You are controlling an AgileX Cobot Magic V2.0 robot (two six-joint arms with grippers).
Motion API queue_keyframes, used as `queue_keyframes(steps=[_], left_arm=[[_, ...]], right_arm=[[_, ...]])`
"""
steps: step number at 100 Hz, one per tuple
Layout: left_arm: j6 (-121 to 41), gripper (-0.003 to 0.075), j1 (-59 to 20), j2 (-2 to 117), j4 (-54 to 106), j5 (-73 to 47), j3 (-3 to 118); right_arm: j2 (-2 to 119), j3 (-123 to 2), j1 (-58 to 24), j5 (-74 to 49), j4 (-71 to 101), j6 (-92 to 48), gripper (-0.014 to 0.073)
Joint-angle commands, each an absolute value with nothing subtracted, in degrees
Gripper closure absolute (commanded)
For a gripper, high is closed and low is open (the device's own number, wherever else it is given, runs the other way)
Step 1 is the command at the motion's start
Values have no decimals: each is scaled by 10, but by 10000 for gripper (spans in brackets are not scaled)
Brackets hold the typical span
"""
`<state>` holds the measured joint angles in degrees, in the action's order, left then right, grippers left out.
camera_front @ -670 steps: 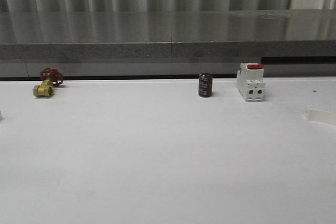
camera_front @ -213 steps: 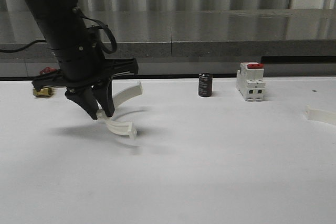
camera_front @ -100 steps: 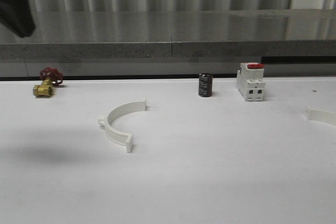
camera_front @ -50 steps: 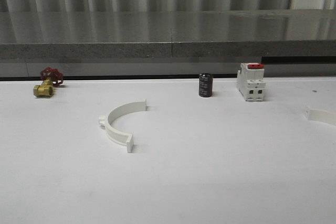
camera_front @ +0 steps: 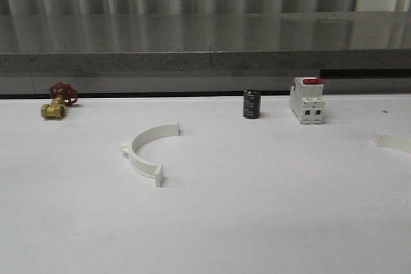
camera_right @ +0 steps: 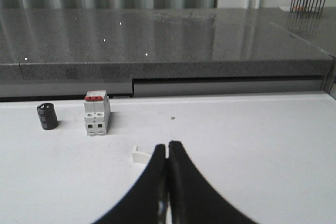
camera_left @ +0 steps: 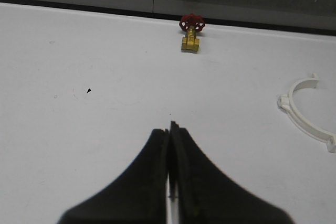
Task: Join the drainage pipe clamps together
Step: 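Raise the left gripper away from the placed clamp half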
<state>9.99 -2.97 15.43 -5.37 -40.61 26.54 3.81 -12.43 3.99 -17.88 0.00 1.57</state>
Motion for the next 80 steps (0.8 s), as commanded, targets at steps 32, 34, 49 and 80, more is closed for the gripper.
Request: queue_keyframes(steps=[32, 34, 49, 80], left_arm=[[99, 741, -28, 83, -46, -377, 260], [99, 741, -28, 83, -46, -377, 260], [99, 741, -28, 83, -46, -382, 260], [99, 741, -28, 83, -46, -382, 260]], right_arm=[[275, -328, 39, -355, 6, 16, 647], [290, -333, 39, -356, 6, 16, 633], [388, -387, 39, -370, 9, 16, 335], [576, -456, 40, -410, 17, 19, 56]])
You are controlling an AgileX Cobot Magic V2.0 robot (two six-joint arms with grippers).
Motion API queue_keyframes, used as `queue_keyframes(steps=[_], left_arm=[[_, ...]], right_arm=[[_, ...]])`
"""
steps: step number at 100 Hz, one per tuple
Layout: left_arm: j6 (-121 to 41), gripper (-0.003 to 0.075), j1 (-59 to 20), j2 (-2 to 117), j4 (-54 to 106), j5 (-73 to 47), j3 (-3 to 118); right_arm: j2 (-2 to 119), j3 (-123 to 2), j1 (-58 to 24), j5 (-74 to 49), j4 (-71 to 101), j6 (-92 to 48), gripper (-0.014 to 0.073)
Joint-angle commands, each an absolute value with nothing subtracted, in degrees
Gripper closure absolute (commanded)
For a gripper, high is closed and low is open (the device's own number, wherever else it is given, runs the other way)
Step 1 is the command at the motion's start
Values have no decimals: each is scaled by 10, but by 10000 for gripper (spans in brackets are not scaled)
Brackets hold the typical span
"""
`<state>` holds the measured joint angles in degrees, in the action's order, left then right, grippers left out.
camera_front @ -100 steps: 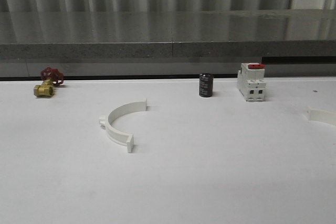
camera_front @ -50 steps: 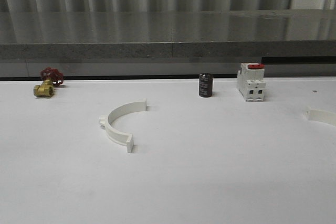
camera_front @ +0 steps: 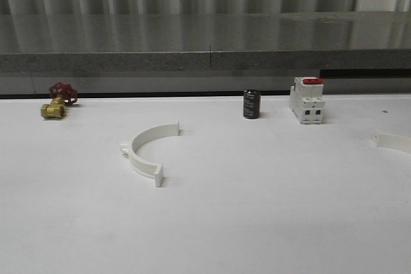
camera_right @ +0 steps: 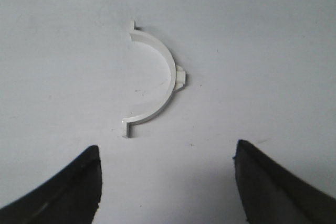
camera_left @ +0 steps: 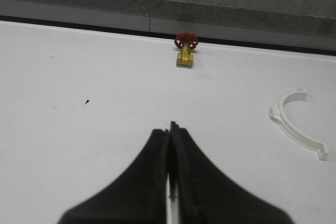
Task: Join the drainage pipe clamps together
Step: 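Raise the left gripper away from the placed clamp half, then grasp the other white clamp half with the right gripper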
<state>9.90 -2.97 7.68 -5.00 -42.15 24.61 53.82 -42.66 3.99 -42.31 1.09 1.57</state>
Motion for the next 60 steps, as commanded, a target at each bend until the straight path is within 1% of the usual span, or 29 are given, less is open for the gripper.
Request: queue_keyframes(steps=[1, 13, 29, 60], left_arm=[[99, 741, -28, 83, -46, -382, 260], [99, 741, -28, 83, -46, -382, 260], [99, 741, -28, 83, -46, -382, 260], [99, 741, -28, 83, -46, -382, 260]], right_arm=[[585, -458, 41, -412, 18, 19, 59], [665, -484, 49, -439, 25, 36, 107], [772, -519, 53, -447, 30, 36, 106], [934, -612, 55, -441, 31, 37, 106]])
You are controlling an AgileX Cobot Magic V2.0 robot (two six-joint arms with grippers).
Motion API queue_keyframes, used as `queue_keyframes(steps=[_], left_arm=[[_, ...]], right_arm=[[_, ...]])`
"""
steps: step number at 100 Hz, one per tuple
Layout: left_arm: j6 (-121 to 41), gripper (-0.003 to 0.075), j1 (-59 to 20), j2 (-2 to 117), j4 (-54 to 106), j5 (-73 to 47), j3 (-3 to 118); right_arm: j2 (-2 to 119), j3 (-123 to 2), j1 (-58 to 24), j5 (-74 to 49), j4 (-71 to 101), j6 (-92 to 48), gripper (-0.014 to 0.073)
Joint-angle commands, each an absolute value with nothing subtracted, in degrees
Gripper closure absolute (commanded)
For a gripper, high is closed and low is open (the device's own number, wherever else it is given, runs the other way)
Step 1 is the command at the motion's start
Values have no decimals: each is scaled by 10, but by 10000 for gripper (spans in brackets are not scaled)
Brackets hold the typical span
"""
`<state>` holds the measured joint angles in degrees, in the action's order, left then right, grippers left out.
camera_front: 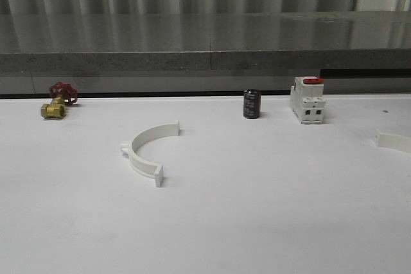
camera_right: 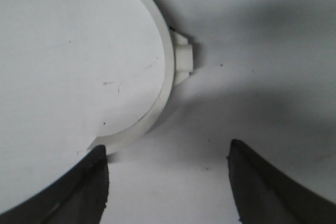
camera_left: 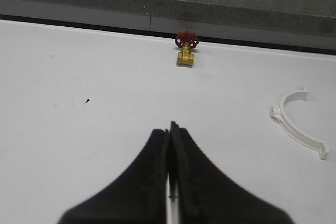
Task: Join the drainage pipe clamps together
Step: 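Grasp the other white clamp half with the right gripper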
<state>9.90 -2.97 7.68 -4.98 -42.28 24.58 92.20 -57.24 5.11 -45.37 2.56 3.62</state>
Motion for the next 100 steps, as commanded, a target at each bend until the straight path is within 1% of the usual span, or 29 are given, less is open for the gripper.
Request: queue_keyframes(steps=[1, 20, 34, 39, 46, 51, 53, 58, 65, 69, 87, 100], left_arm=[[99, 741, -28, 83, -46, -382, 260], [99, 741, -28, 83, -46, -382, 260], [99, 741, -28, 83, -46, -382, 260], [99, 741, -28, 83, -46, -382, 260], [99, 741, -28, 83, -46, -382, 260], [99, 741, -28, 83, -46, -382, 260], [99, 741, -28, 83, -46, -382, 260], [99, 741, -28, 83, -46, -382, 260], [99, 741, -28, 83, -46, -382, 260], [99, 741, -28, 83, -46, -382, 260], [99, 741, -28, 83, -46, -382, 260], [99, 741, -28, 83, -46, -382, 260]], right_arm=[[937, -614, 55, -441, 31, 37, 106], [1014, -670, 55, -444, 31, 37, 106], [1050, -694, 55, -446, 31, 37, 108], [1058, -698, 55, -448, 31, 37, 127], [1064, -698, 55, -450, 31, 37, 219], [1064, -698, 55, -456, 31, 37, 330], [1064, -698, 55, -457, 31, 37, 358], [1063, -698, 55, -459, 31, 37, 463], [1060, -698, 55, -458, 31, 37, 547], [1057, -699, 55, -459, 31, 37, 561], [1031, -709, 51, -493, 41, 46, 552], [993, -716, 18, -497, 45, 95, 552]])
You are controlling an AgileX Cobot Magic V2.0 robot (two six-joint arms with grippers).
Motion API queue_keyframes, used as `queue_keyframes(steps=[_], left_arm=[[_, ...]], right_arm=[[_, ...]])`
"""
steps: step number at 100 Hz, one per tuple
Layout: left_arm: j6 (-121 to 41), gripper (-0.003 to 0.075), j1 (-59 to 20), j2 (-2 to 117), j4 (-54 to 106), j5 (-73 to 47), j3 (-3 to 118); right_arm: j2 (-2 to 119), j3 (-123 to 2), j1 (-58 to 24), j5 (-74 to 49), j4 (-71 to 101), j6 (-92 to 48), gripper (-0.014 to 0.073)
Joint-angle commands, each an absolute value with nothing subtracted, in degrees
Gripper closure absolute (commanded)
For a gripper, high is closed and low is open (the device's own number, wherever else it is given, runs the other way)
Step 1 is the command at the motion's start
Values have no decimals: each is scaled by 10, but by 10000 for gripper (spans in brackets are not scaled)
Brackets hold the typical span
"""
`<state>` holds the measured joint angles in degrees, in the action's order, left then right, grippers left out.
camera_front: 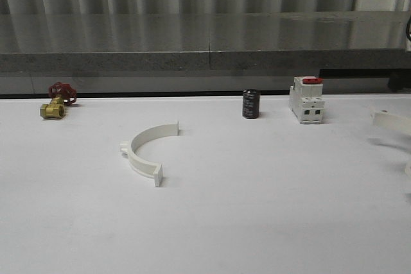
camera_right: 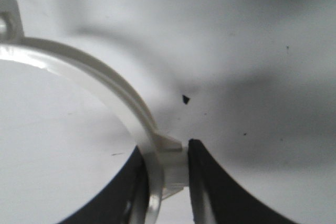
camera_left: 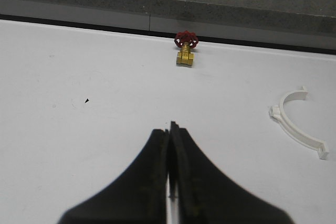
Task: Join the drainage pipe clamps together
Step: 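Grasp the other white clamp half with the right gripper, then move the held clamp half against the placed half, closing the ring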
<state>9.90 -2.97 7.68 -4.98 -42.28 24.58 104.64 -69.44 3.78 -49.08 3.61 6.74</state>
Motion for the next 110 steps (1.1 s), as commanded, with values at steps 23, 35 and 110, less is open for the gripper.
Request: queue_keyframes(steps=[23, 35, 110], left_arm=[[99, 741, -28, 83, -46, -382, 260], [99, 741, -28, 83, -46, -382, 260], [99, 741, -28, 83, -46, -382, 260]], right_arm=[[982, -748, -80, -532, 43, 180, 552], [986, -763, -127, -521, 44, 239, 552], [1193, -994, -331, -595, -44, 453, 552]])
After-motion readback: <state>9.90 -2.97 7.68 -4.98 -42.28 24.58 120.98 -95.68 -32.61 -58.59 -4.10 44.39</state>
